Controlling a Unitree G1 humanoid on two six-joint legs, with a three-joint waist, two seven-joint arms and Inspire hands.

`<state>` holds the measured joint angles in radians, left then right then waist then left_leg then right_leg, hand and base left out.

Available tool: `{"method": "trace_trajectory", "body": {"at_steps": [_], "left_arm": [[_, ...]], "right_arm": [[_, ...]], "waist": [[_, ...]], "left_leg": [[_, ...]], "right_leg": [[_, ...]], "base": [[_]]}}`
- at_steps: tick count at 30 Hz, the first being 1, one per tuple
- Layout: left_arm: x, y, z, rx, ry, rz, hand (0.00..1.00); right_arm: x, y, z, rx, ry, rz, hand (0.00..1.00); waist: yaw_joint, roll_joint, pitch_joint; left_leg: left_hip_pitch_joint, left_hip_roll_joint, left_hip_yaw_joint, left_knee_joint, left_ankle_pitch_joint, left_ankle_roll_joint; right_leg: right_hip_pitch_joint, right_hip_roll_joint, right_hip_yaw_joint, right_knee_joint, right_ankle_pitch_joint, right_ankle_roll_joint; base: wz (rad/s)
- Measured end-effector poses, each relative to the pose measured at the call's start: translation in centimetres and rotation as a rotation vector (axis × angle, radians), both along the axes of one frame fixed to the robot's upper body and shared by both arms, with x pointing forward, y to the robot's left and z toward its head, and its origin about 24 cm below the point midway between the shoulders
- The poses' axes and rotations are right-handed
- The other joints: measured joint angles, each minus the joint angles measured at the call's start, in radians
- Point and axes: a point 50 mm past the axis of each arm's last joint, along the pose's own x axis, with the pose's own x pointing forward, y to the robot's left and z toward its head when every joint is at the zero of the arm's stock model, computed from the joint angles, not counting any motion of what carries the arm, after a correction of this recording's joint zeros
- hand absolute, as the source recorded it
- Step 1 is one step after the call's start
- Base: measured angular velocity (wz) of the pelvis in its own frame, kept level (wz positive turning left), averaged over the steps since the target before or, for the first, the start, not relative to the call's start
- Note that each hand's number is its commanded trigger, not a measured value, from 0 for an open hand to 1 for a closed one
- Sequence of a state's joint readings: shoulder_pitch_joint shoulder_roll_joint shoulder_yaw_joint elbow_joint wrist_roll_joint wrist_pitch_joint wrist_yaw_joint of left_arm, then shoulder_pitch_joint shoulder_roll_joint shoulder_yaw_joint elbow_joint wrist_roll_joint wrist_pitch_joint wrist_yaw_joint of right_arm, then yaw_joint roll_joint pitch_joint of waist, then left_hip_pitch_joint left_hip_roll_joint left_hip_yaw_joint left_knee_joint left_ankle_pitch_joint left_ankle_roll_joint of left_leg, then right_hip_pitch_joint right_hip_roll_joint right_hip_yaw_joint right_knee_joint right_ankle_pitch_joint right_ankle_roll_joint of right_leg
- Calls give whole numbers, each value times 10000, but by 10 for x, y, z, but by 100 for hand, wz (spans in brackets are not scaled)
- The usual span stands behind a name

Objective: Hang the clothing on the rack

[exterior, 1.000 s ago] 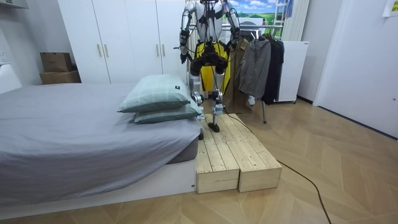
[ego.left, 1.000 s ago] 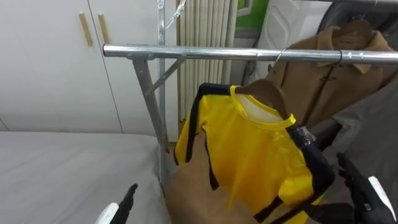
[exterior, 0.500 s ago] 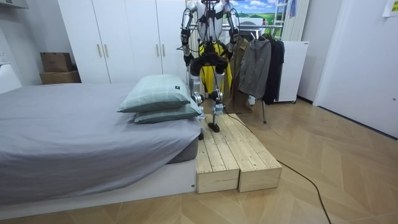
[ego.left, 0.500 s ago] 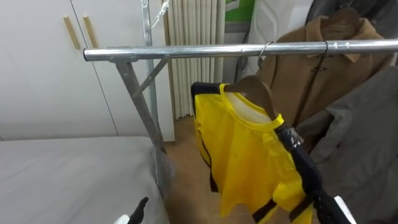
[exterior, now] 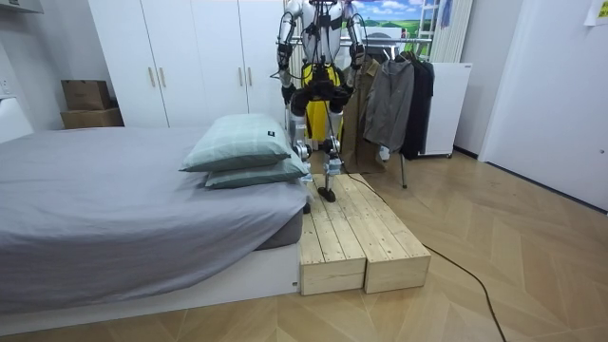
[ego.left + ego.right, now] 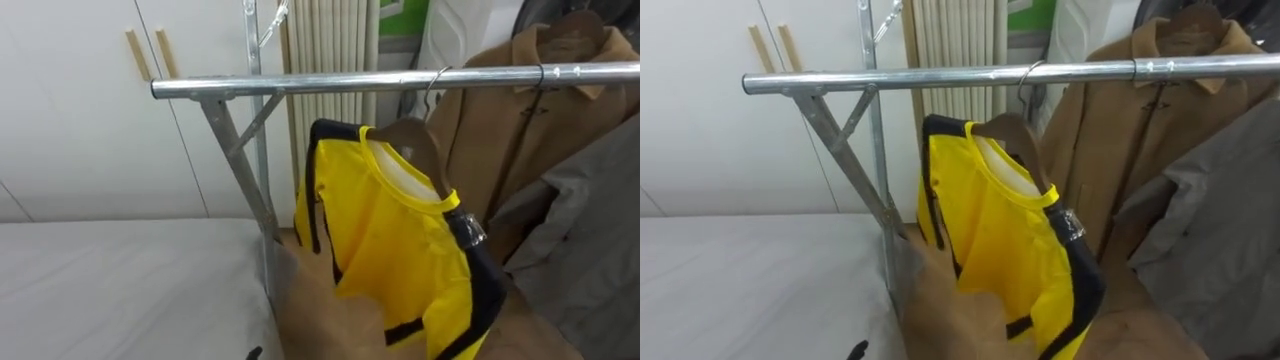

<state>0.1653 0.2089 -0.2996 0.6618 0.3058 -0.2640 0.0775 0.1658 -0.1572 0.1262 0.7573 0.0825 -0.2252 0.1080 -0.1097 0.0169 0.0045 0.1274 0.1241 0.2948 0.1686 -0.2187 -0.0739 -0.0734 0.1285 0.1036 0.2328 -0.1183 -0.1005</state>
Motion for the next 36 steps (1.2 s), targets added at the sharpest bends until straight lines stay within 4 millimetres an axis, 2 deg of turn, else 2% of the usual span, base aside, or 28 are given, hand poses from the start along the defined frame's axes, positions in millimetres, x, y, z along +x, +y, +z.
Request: {"method": "trace_trajectory", "body": {"at_steps": [9,18,22,27,36], "left_arm": [[-14,6,-12,21,731,248,0],[-1,4,-6,-192,296,280,0],[3,3,-4,-247,85,201,0],[3,3,-3,-279,22,168,0],[0,3,-7,-352,343,102,0]], "right_arm": [[-18,-1,-16,138,1172,147,0],[-12,3,-15,305,1112,519,0],[-7,4,-13,319,970,574,0],[-6,8,-13,314,934,769,0],[-8,13,-15,174,1069,1273,0]], "waist": [[78,-78,-30],[100,-102,-32],[94,-199,15],[102,-315,-8],[410,-319,-14]], "left_leg": [[-167,-16,-100,21,0,0],[-121,-6,-240,20,0,0],[-144,-2,-271,24,0,0],[-200,-16,-524,29,0,0],[-161,-5,-526,45,1,-1]], "right_leg": [[-8,-88,-280,-131,9,29],[13,-88,-351,-85,22,5],[10,-98,-406,-81,14,-1],[-21,-124,-521,-100,9,1],[17,-167,-795,-66,-34,-32]], "base": [[10],[-1],[5],[8],[4]]}}
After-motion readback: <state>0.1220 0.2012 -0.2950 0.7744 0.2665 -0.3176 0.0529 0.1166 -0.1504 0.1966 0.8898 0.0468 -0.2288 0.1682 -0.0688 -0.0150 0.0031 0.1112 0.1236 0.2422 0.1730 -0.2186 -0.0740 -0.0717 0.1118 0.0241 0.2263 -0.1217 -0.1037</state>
